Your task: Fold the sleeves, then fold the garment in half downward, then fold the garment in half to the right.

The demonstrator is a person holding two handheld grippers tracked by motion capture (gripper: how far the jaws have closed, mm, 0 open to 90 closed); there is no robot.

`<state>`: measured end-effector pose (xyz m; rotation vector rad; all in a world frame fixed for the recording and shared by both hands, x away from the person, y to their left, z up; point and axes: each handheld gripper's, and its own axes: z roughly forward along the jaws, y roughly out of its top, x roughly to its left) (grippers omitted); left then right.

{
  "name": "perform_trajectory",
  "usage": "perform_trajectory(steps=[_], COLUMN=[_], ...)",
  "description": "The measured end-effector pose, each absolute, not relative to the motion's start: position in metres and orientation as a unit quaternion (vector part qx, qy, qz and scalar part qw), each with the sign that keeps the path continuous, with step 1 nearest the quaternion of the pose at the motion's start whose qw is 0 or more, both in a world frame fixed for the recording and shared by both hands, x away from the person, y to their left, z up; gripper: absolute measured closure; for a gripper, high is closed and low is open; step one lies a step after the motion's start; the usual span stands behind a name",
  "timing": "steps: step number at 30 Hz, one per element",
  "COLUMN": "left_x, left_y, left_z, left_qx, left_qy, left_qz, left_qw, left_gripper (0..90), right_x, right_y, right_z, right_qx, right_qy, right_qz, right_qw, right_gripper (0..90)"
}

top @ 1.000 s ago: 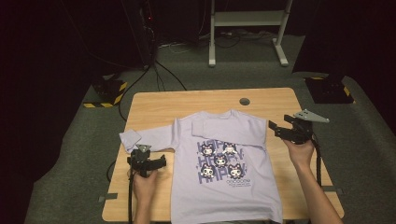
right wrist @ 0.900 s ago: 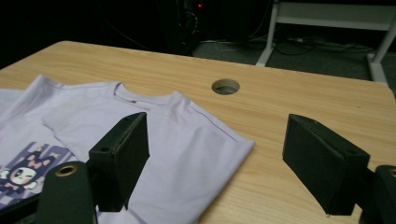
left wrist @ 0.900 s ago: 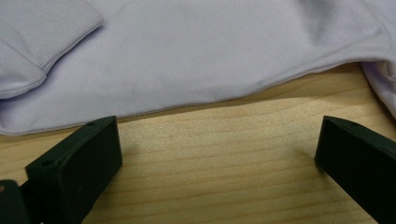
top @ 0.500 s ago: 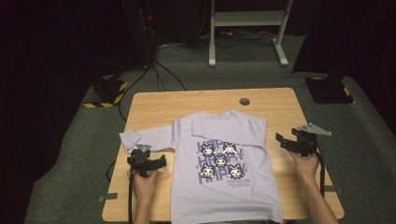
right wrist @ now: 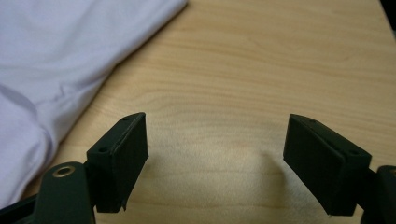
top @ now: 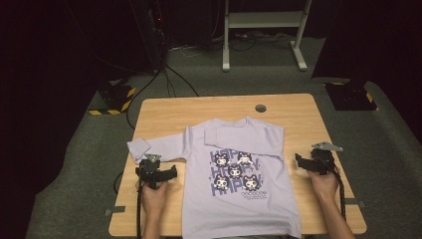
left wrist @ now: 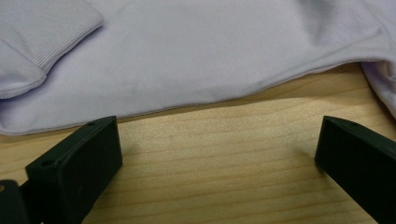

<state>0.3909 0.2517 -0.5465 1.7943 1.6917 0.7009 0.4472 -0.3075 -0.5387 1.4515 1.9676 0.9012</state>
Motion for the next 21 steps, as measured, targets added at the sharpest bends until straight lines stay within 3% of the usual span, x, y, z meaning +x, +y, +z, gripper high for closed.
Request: perform_trajectory(steps=[15, 21], left_x=[0.390, 0.388], left_y=[0.262, 0.278], left_z=[-0.546, -0.543], left_qx=[0.680, 0.674], left_qy=[0.623, 0.633], left_qz=[0.259, 0.253], left_qw=[0.287, 0.286], left_gripper=[0.4, 5.5], right_x=[0.449, 0.449], right_y=[-0.308, -0.308], right_z=[-0.541, -0.541], right_qx=[0.547, 0.547], right_qy=[0.732, 0.732], right_qz=[0.322, 0.322], right_qw=[0.247, 0.247], right_gripper=[17.1, 16.8])
